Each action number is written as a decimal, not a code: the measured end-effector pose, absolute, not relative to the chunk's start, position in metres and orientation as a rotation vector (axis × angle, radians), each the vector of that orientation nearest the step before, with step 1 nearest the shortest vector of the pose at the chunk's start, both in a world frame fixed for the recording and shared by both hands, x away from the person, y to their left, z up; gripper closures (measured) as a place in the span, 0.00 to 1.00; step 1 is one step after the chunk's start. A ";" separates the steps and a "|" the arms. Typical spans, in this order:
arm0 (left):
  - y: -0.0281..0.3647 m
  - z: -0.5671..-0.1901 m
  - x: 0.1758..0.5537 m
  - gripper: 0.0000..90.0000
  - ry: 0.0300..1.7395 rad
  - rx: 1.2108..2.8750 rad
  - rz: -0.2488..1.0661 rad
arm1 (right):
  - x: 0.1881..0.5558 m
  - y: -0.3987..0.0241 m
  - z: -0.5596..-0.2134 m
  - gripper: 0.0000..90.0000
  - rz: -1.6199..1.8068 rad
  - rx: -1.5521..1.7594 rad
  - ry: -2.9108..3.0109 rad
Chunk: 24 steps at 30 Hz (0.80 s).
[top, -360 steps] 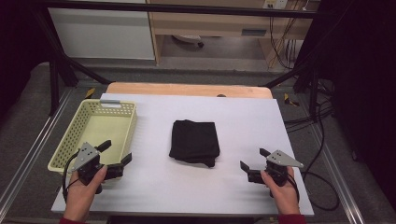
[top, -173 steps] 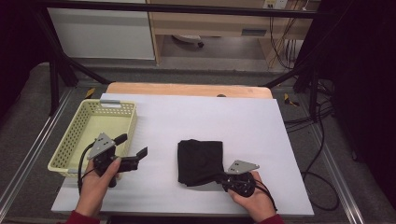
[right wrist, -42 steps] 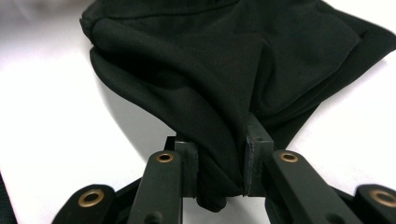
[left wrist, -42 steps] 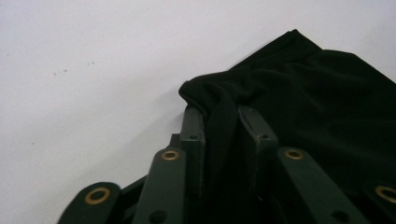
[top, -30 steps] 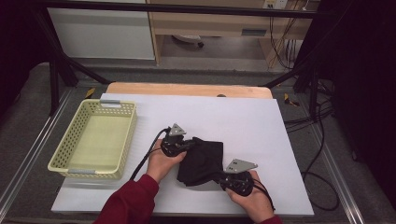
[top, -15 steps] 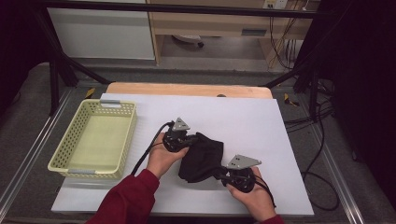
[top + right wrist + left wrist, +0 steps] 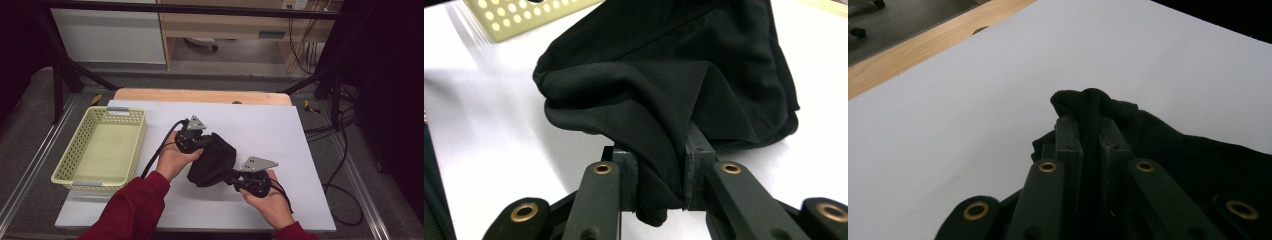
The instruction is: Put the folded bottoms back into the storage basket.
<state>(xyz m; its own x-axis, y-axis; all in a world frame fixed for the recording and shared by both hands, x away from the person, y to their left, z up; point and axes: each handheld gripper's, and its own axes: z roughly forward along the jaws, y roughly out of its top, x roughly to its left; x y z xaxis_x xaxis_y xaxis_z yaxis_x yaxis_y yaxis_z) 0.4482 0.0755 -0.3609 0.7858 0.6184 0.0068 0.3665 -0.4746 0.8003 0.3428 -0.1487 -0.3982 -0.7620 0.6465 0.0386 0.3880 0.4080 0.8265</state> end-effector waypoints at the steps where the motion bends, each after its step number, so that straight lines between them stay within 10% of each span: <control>1: 0.076 -0.359 0.449 0.92 0.727 2.121 0.377 | 0.344 -0.147 -0.397 0.82 1.281 0.895 2.386; 24: 0.088 -0.343 0.465 0.92 0.732 2.145 0.375 | 0.367 -0.130 -0.382 0.83 1.369 0.894 2.460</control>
